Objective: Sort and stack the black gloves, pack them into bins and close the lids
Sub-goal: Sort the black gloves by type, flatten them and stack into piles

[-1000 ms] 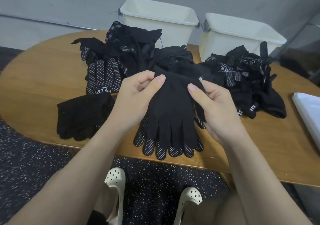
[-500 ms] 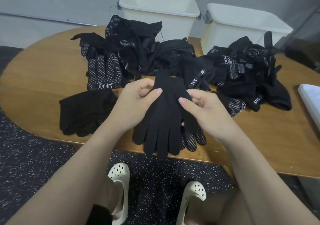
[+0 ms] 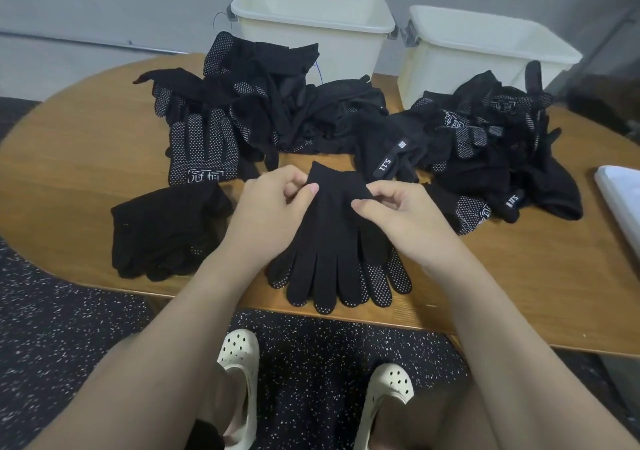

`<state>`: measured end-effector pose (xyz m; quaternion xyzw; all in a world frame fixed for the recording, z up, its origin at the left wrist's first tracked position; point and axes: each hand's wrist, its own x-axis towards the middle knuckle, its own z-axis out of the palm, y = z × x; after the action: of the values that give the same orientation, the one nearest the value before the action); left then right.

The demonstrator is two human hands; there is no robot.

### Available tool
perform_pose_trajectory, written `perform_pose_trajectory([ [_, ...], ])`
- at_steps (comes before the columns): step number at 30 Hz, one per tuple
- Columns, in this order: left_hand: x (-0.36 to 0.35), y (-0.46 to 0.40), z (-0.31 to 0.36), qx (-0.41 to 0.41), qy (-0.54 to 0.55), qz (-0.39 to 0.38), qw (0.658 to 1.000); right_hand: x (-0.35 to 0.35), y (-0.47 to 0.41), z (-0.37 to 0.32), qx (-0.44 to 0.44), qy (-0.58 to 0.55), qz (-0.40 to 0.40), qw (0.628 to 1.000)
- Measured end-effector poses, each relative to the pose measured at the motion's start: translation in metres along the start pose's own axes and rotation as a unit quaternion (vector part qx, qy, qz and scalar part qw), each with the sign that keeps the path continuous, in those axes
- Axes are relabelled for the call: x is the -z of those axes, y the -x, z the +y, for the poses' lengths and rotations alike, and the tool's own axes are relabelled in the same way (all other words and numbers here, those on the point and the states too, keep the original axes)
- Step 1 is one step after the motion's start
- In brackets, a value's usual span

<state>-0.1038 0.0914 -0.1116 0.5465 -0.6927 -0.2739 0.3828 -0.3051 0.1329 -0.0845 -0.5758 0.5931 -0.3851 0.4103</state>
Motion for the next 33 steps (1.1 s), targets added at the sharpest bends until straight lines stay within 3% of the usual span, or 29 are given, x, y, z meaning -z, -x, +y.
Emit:
perform_pose_trajectory([
  [10, -0.005, 0.001, 0.001, 0.006, -0.080, 0.010, 0.997, -0.011, -0.014, 0.007, 0.036, 0.152, 0.124, 0.980],
  [19, -0.006, 0.004, 0.006, 0.009, -0.145, 0.023, 0.989, -0.022, -0.018, 0.014, 0.026, 0.314, 0.145, 0.938],
  [33, -0.014, -0.001, 0.003, 0.003, -0.202, 0.058, 0.978, -0.017, -0.019, 0.019, 0.049, 0.294, 0.144, 0.944],
])
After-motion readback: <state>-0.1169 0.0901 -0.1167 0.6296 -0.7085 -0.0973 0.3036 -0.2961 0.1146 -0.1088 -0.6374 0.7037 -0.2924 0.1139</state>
